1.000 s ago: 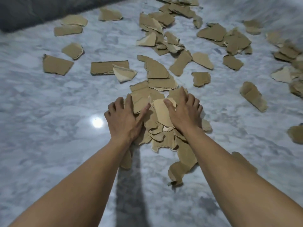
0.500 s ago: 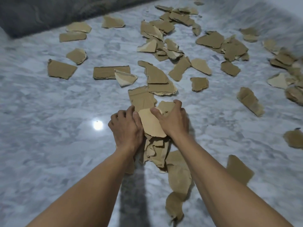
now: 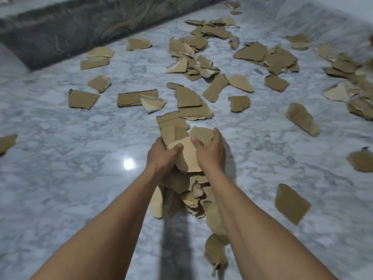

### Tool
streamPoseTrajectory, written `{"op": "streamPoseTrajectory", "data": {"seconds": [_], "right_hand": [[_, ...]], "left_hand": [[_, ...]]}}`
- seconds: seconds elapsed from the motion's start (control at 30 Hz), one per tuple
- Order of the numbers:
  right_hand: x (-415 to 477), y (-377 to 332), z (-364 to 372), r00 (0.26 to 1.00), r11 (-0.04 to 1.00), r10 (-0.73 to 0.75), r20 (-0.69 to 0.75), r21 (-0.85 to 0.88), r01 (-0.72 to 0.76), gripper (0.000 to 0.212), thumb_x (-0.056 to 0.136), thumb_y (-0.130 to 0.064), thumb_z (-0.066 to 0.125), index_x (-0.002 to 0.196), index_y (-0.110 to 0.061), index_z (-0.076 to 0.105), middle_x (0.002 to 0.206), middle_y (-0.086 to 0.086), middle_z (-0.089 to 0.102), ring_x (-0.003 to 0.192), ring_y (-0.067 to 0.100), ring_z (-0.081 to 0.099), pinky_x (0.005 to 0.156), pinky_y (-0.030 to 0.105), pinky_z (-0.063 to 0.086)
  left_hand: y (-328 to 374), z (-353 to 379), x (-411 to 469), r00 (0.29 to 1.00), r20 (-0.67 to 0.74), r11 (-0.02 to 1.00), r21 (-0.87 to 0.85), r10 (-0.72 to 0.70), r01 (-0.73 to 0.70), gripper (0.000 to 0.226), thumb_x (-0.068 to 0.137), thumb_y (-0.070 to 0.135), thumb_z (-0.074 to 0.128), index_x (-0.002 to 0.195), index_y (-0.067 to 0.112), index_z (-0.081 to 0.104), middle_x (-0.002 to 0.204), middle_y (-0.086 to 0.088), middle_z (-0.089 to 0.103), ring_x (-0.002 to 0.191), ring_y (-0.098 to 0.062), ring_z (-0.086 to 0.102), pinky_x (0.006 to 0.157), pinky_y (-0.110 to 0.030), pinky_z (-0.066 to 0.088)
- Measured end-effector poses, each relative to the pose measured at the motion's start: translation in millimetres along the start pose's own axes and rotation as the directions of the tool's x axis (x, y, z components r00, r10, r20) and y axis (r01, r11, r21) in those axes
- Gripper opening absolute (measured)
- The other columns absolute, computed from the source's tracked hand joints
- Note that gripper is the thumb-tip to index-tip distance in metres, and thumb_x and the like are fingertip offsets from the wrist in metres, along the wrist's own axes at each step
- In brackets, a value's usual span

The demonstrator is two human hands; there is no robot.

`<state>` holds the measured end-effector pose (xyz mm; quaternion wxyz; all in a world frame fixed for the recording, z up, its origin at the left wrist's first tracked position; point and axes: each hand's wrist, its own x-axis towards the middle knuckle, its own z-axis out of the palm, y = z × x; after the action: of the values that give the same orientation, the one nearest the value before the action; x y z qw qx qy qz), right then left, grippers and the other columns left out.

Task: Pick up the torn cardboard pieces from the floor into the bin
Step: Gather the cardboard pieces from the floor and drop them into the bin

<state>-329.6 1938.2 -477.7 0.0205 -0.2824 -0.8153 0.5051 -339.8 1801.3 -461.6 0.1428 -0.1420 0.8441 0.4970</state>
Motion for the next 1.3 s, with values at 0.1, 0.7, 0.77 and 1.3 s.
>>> {"op": "streamPoseTrajectory", "data": {"seconds": [0.1, 0.7, 0.77, 1.3], "right_hand": [[-11.3, -0.5, 1.9, 0.997, 1.000, -0.026, -0.073, -0.007, 0.026, 0.070, 0.098, -0.043, 0.061, 0.157, -0.026, 0.027, 0.153, 0.003, 0.046, 0.137, 0.026, 0.046, 0.102, 0.037, 0.042], [-37.9, -74.1, -126.5, 0.975, 0.965, -0.148, -0.168, 0.191, 0.179, 0.079, 0.098, -0.040, 0.062, 0.159, -0.032, 0.013, 0.159, -0.004, 0.036, 0.138, 0.020, 0.043, 0.094, 0.022, 0.033], [-35.7, -92.6, -169.5, 0.944, 0.956, -0.207, -0.258, 0.150, 0.250, 0.080, 0.097, -0.040, 0.063, 0.159, -0.032, 0.014, 0.160, -0.005, 0.035, 0.138, 0.019, 0.044, 0.095, 0.023, 0.035], [-130.1, -42.4, -580.5, 0.507, 0.952, -0.203, -0.838, -0.048, 0.302, 0.084, 0.091, -0.038, 0.070, 0.158, -0.035, 0.018, 0.157, 0.003, 0.037, 0.135, 0.023, 0.045, 0.098, 0.033, 0.047]], "left_hand": [[1.2, 3.5, -11.1, 0.999, 0.010, 0.999, -0.002, 0.046, -0.046, 0.060, 0.088, 0.034, 0.069, 0.142, 0.023, 0.045, 0.129, 0.000, 0.063, 0.113, -0.026, 0.063, 0.097, -0.048, 0.053], [118.5, 2.6, -54.8, 0.881, 0.168, 0.853, -0.383, 0.442, -0.355, 0.064, 0.094, 0.006, 0.062, 0.146, 0.038, 0.042, 0.131, 0.007, 0.057, 0.112, -0.015, 0.059, 0.079, -0.023, 0.053], [158.2, 14.8, -71.0, 0.834, 0.178, 0.804, -0.429, 0.521, -0.411, 0.060, 0.094, 0.006, 0.061, 0.127, 0.053, 0.046, 0.122, 0.012, 0.059, 0.112, -0.019, 0.060, 0.086, -0.031, 0.054], [395.1, 261.9, -327.3, 0.324, 0.409, 0.521, -0.704, 0.853, -0.483, 0.077, 0.089, 0.008, 0.062, 0.154, 0.032, 0.028, 0.132, 0.002, 0.057, 0.114, -0.013, 0.060, 0.100, -0.041, 0.054]]}}
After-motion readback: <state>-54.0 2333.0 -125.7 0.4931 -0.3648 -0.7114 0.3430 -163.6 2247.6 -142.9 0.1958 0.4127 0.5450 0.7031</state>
